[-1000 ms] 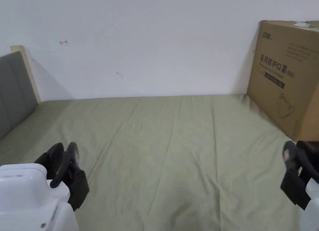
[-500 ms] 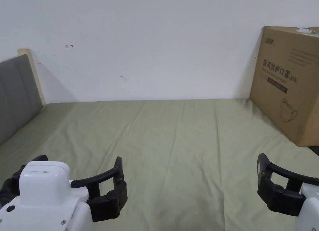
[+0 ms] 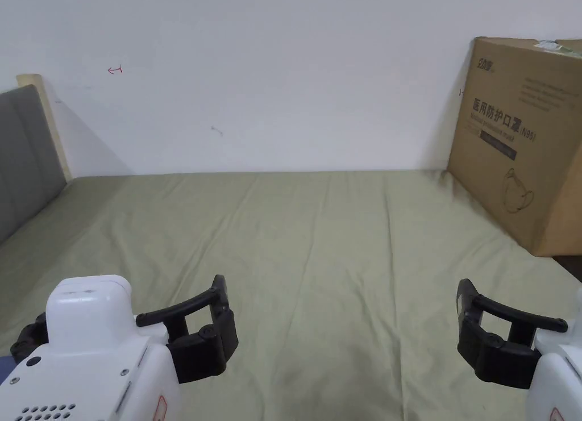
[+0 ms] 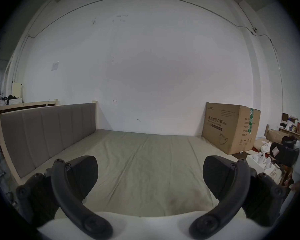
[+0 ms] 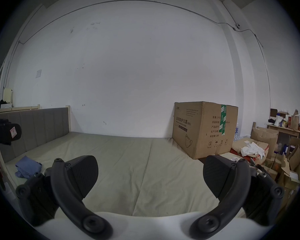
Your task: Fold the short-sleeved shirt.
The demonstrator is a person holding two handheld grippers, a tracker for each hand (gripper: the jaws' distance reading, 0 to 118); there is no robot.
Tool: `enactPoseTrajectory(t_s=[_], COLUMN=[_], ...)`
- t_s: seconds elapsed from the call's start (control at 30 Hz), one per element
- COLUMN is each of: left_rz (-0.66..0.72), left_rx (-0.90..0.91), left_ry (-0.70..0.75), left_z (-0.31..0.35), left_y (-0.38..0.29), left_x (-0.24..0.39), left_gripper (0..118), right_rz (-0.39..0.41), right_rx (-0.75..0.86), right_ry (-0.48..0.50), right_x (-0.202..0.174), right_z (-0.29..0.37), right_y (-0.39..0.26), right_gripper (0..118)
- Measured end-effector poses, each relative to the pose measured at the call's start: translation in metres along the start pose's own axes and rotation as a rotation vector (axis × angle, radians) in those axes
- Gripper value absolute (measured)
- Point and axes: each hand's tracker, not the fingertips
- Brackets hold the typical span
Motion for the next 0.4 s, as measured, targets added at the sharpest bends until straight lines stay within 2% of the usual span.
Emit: enactPoseTrajectory(t_s=[0.17,0.27,0.4], left_rz=[0.008,0.004,0.05], left_rx=[-0.013,-0.037,-0.045], left_ry=[0.009,0.079,0.023], left_z=[0.0007,-0.0031,-0.0025], left_y=[0.0007,-0.0005,-0.0033], left_x=[-0.001,0.0008,-0.0065], left_gripper=[118,118,118], right_rz=[0.014,0.013,0.018], right_rx=[-0.013,-0.018,-0.021], right_ry=[0.004,0.012,0.021], right_x=[-0.0039,-0.0052,-0.007], right_z=[-0.0016,-0.0009,0.0005], right_y=[-0.0038,-0.0049,-0.0055], right_gripper=[118,118,118])
